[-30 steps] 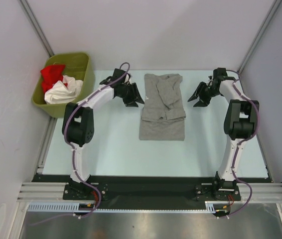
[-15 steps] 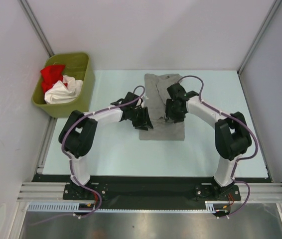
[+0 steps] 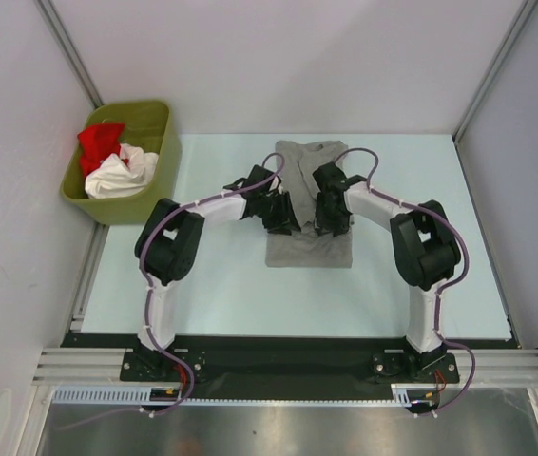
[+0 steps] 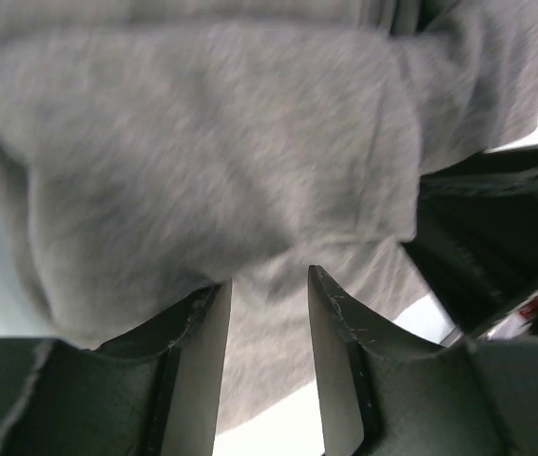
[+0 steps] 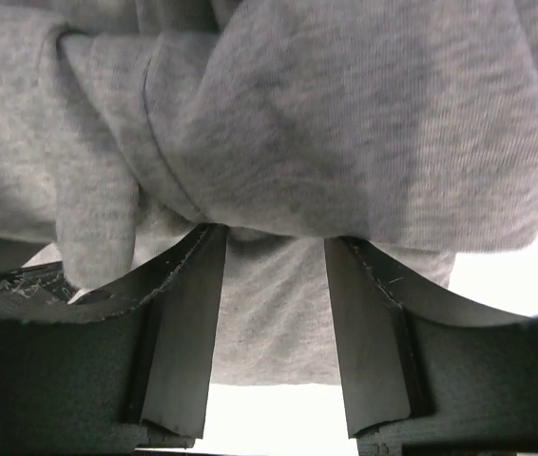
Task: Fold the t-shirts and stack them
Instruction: Fold the tshirt
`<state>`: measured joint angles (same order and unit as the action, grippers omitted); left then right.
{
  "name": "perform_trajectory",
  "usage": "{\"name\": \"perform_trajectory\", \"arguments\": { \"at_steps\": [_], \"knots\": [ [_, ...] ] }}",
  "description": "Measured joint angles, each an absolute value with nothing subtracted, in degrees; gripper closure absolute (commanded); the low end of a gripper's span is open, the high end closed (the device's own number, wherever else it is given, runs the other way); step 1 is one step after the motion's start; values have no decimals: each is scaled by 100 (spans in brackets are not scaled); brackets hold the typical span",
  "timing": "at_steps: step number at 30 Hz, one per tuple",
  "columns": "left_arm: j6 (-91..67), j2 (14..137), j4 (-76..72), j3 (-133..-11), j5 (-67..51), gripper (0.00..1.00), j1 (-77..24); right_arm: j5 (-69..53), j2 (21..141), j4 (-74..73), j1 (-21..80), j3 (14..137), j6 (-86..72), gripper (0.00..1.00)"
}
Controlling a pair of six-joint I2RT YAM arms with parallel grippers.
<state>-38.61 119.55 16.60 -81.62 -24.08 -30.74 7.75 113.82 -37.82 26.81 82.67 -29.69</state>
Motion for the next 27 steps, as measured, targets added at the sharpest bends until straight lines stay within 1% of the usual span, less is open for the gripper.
{"name": "perform_trajectory", "arguments": {
  "at_steps": [7,10,13,15,18,20,21,23,25,27],
  "knots": [
    [-3868,12492,1752,-8906,-2416,56,-2952,803,11808,-3894,2453,8895,-2738,50],
    [-3911,12656,1885,-9253,-2418,56,-2818,834,12095,-3994,2294,9561,-2578,50],
    [-4014,12875,2003,-9861,-2418,55,-2628,834,12562,-4187,2117,10648,-2456,50],
    [-4080,13015,2071,-10344,-2416,54,-2475,803,12945,-4329,1962,11596,-2401,50],
    [-4150,13214,2272,-11345,-2401,52,-2250,707,13386,-4582,1772,12914,-2344,48],
    [-4136,13238,2412,-11913,-2370,52,-2132,626,13428,-4689,1645,13362,-2322,48],
    [-4108,13172,2412,-12068,-2359,52,-2095,576,13338,-4698,1590,13358,-2322,47],
    [-4047,12923,2418,-11994,-2346,52,-2071,395,12954,-4703,1481,12901,-2331,47],
    [-3970,12499,2353,-11465,-2368,53,-2095,69,12385,-4560,1391,12007,-2335,47],
    [-3857,11987,2309,-10619,-2449,53,-2163,-364,11730,-4445,1326,10890,-2333,47]
  ]
}}
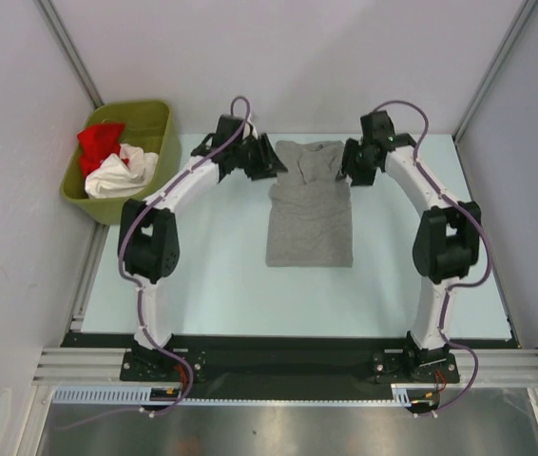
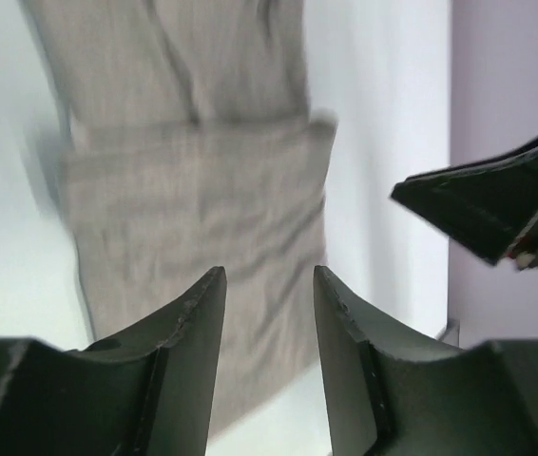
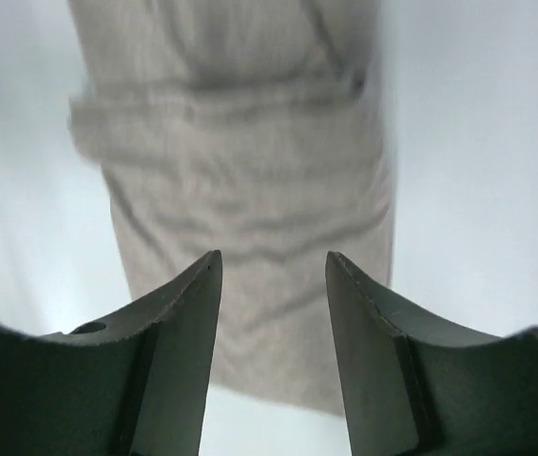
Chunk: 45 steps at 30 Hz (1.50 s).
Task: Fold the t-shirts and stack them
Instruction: Fold the tshirt
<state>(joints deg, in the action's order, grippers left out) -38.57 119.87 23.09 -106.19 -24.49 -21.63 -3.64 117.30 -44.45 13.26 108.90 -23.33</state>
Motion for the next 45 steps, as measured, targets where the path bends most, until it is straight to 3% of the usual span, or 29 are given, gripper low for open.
{"name": "perform_trajectory", "arguments": {
  "at_steps": [5,9,16,30,36,45],
  "knots": [
    [-3636,11242,2211,-8748,-2707,53,-2453,-1737,10639,-4139,1074,8910,-2294,49],
    [-3310,11104,2224,-7736,-2729,50,-2694,-2482,10158,-3885,781,7856,-2123,44],
    [-2915,10866,2408,-6980,-2705,49,-2718,-3083,9784,-3629,550,6622,-1916,44],
    [-2810,11050,2209,-6882,-2816,51,-2665,-3533,9876,-3146,534,5957,-1678,52],
    [-2853,11076,2088,-6788,-2976,51,-2644,-3481,9985,-3122,456,5920,-1621,42],
    [-2991,11080,1892,-6641,-3179,55,-2644,-3417,9985,-3153,268,5846,-1555,43]
  ]
}}
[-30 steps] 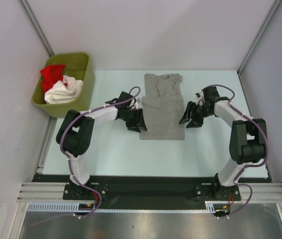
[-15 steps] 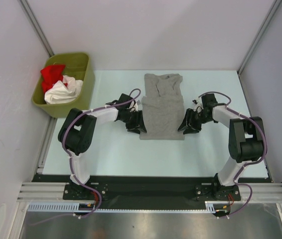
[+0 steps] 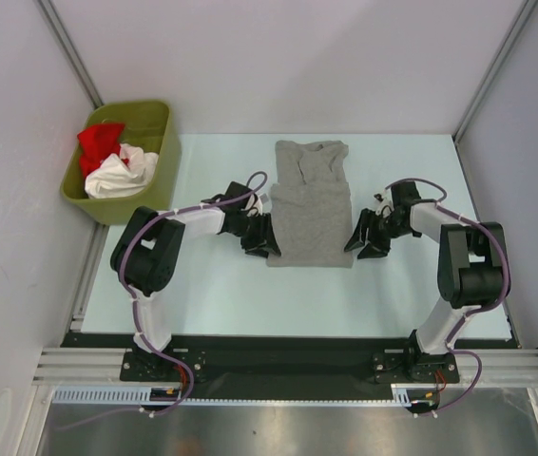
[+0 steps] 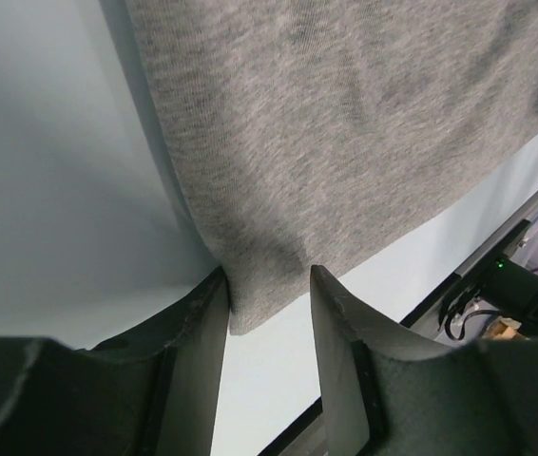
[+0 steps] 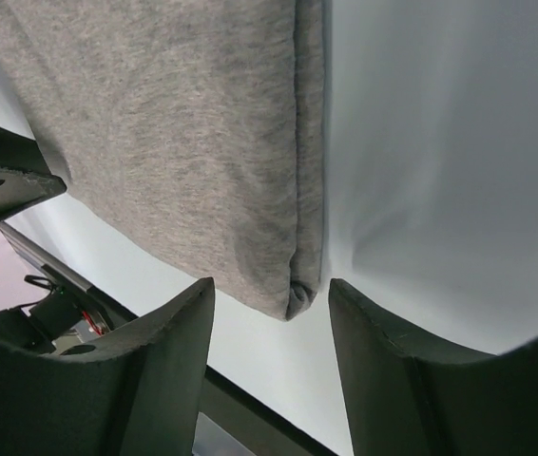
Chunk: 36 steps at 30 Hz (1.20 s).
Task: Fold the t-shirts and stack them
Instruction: Fold the tshirt
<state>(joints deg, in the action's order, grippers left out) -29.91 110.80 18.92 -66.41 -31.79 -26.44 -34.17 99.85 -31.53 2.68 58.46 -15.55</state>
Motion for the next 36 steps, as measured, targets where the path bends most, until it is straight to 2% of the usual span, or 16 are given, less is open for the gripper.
{"name": "perform_trajectory", "arguments": {
  "at_steps": [5,7,13,15,16,18,20,21,28,34,36],
  "knots": [
    [-3103,11078,1774,-6523,-3339,58,-2637,-3470,10016,-3035,408,5824,-1581,50],
    [-3146,11072,1728,-6469,-3389,60,-2630,-3500,10040,-2969,449,5806,-1603,57],
    [-3175,11067,1723,-6368,-3452,73,-2622,-3544,10040,-2836,462,5673,-1712,62],
    [-3181,11065,1739,-6346,-3472,81,-2622,-3553,10040,-2790,456,5572,-1767,66],
    [-3175,11067,1747,-6344,-3476,83,-2622,-3562,10040,-2755,456,5509,-1798,69],
    [-3170,11065,1752,-6342,-3479,91,-2622,-3566,10040,-2727,456,5408,-1835,88],
    [-3159,11065,1761,-6342,-3487,100,-2622,-3590,10040,-2711,454,5328,-1911,96],
    [-3157,11067,1774,-6342,-3498,100,-2622,-3592,10040,-2711,445,5306,-1927,98],
    [-3037,10949,1896,-6128,-3739,100,-2624,-3507,9627,-3181,309,5212,-1946,100],
    [-2989,10621,2008,-5518,-3946,98,-2740,-3500,8954,-3424,318,4565,-2062,100],
    [-2991,10565,2034,-5358,-3992,91,-2823,-3492,8991,-3496,311,4348,-2123,92]
  ]
}}
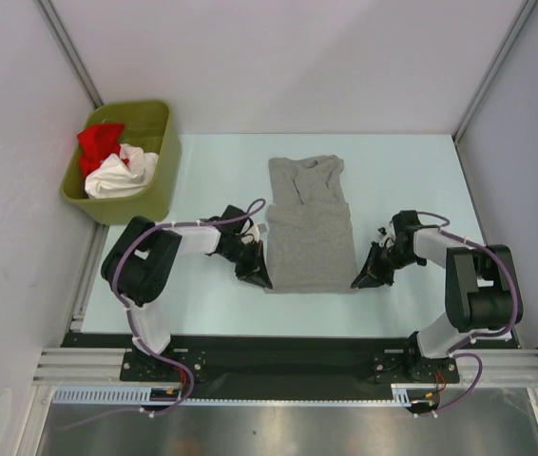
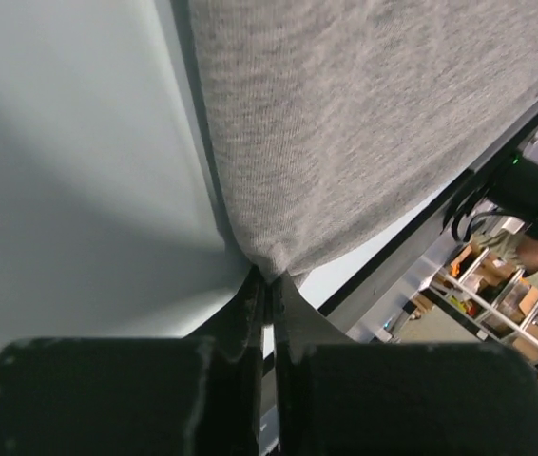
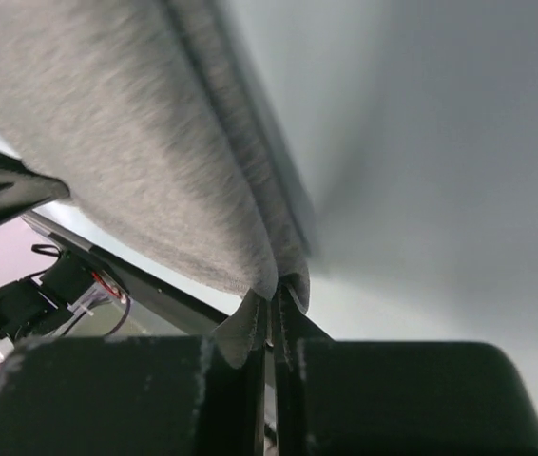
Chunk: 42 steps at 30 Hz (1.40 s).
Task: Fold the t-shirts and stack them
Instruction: Fold the tshirt
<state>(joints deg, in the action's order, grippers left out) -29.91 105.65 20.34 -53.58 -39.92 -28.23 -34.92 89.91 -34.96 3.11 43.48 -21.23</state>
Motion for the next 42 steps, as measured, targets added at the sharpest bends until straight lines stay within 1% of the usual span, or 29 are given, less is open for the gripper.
{"name": "perform_trajectory", "arguments": {
  "at_steps": [1,2,4,5,6,7,11,13,15,18,19,20,21,22,24,28,29,30,31,33,34,35,36,37,39,42],
  "knots": [
    [-2980,10523,2058,-5297,-4010,82,-2847,-3476,9021,-3579,303,4287,-2141,88],
    [-2947,10486,2128,-5266,-4005,75,-2873,-3465,9043,-3645,292,4274,-2141,79],
    [-2842,10403,2296,-5262,-3957,60,-2897,-3378,9052,-3835,239,4346,-2137,64],
    [-2781,10328,2412,-5275,-3909,57,-2895,-3315,9052,-3942,200,4449,-2108,55],
    [-2729,10248,2569,-5330,-3835,55,-2880,-3249,9052,-4045,161,4598,-2078,51],
    [-2681,10180,2683,-5402,-3743,51,-2856,-3175,9052,-4147,121,4823,-2005,45],
    [-2534,10060,2971,-5972,-3500,49,-2648,-3096,9231,-4136,62,5826,-1785,39],
    [-2486,10086,2971,-6379,-3380,49,-2473,-3114,9559,-3959,58,6412,-1723,39],
    [-2469,10191,2939,-6788,-3253,49,-2327,-3131,10025,-3754,56,6984,-1684,41],
    [-2453,10722,2698,-7542,-2991,52,-2158,-3157,10801,-3544,58,7699,-1675,53],
    [-2458,10954,2578,-7765,-2939,57,-2123,-3168,11028,-3496,58,7878,-1684,58],
    [-2477,11196,2495,-7964,-2882,61,-2102,-3181,11190,-3487,60,8012,-1706,70],
    [-2506,11421,2473,-8158,-2858,66,-2084,-3197,11406,-3485,69,8195,-1726,73],
    [-2539,11660,2429,-8348,-2840,69,-2080,-3197,11511,-3479,71,8281,-1752,74],
    [-2600,11974,2364,-8527,-2832,70,-2084,-3194,11616,-3489,89,8342,-1826,73],
    [-2746,12011,2364,-8479,-2825,65,-2095,-3173,11548,-3592,126,8320,-1874,60],
    [-2773,11948,2305,-8412,-2834,64,-2097,-3168,11478,-3607,128,8274,-1883,55],
    [-2805,11841,2235,-8270,-2849,62,-2099,-3164,11380,-3638,130,8197,-1898,52],
    [-2849,11675,2191,-8055,-2867,59,-2102,-3164,11255,-3653,128,8079,-1903,45],
    [-2947,11246,2132,-7520,-2884,56,-2117,-3170,10862,-3734,97,7710,-1962,38],
    [-3039,10947,2128,-7179,-2897,53,-2132,-3175,10606,-3691,84,7415,-1997,30],
    [-3159,10654,2088,-6820,-2912,52,-2152,-3177,10294,-3669,73,7050,-2071,29],
    [-3328,10320,1966,-6420,-2936,47,-2178,-3188,10003,-3675,64,6737,-2141,27],
    [-3538,9983,1848,-6005,-2978,45,-2204,-3192,9614,-3660,47,6298,-2276,25],
    [-4154,9325,1385,-5078,-3057,38,-2263,-3186,8812,-3603,45,5463,-2552,25],
    [-5120,8643,849,-3948,-3020,36,-2412,-3122,7793,-3391,58,4484,-3144,26]
  ]
}}
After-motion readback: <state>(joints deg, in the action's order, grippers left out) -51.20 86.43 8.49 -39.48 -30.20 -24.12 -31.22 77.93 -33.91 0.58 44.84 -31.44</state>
